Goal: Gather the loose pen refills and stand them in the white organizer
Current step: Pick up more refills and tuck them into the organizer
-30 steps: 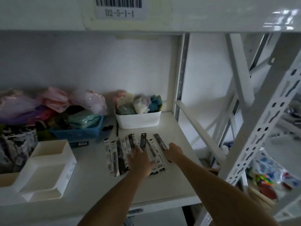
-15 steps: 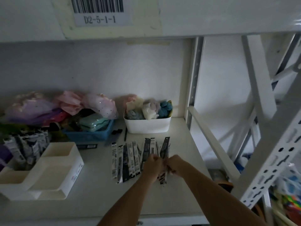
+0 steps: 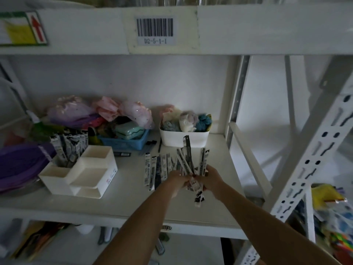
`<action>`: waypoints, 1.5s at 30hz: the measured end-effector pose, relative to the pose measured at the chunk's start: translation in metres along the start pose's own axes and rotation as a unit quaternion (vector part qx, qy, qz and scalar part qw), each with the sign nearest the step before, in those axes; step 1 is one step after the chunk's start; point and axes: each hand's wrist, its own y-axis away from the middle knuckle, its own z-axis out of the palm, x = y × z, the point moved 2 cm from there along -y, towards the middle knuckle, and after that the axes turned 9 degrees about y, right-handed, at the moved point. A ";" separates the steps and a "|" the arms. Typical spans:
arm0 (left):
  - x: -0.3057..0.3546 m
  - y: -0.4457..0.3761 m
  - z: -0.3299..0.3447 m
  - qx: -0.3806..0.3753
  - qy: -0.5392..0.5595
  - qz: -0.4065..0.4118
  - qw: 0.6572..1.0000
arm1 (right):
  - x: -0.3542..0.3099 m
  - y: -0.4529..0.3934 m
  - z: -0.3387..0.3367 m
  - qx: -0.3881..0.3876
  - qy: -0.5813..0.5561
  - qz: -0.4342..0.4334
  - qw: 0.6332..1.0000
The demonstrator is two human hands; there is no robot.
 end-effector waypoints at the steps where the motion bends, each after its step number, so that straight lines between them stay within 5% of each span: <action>1: 0.004 0.002 -0.004 -0.013 -0.027 0.013 0.999 | -0.005 0.004 0.003 -0.004 0.013 -0.011 1.000; 5: 0.021 0.015 -0.028 -0.002 -0.144 0.087 0.986 | -0.039 0.021 0.027 -0.019 0.134 -0.060 0.989; 9: 0.044 0.040 -0.091 0.058 -0.204 0.187 0.959 | -0.090 0.030 0.073 0.046 0.215 -0.118 0.968; 16: 0.092 0.099 -0.264 0.201 -0.261 0.333 0.883 | -0.205 0.056 0.219 0.079 0.188 -0.251 0.946; 27: 0.116 0.066 -0.408 0.233 -0.321 0.297 0.868 | -0.289 0.018 0.328 0.085 0.199 -0.265 0.940; 31: 0.104 0.032 -0.418 0.194 -0.348 0.264 0.878 | -0.277 -0.009 0.339 0.079 0.224 -0.236 0.942; 39: 0.091 0.004 -0.435 0.109 -0.454 0.222 0.856 | -0.295 -0.014 0.345 0.033 0.392 -0.229 0.891; 42: 0.090 0.001 -0.439 0.073 -0.489 0.220 0.841 | -0.306 -0.007 0.335 0.106 0.277 -0.234 0.926; 45: 0.084 -0.002 -0.440 0.051 -0.502 0.214 0.837 | -0.316 0.001 0.334 0.230 0.280 -0.295 0.884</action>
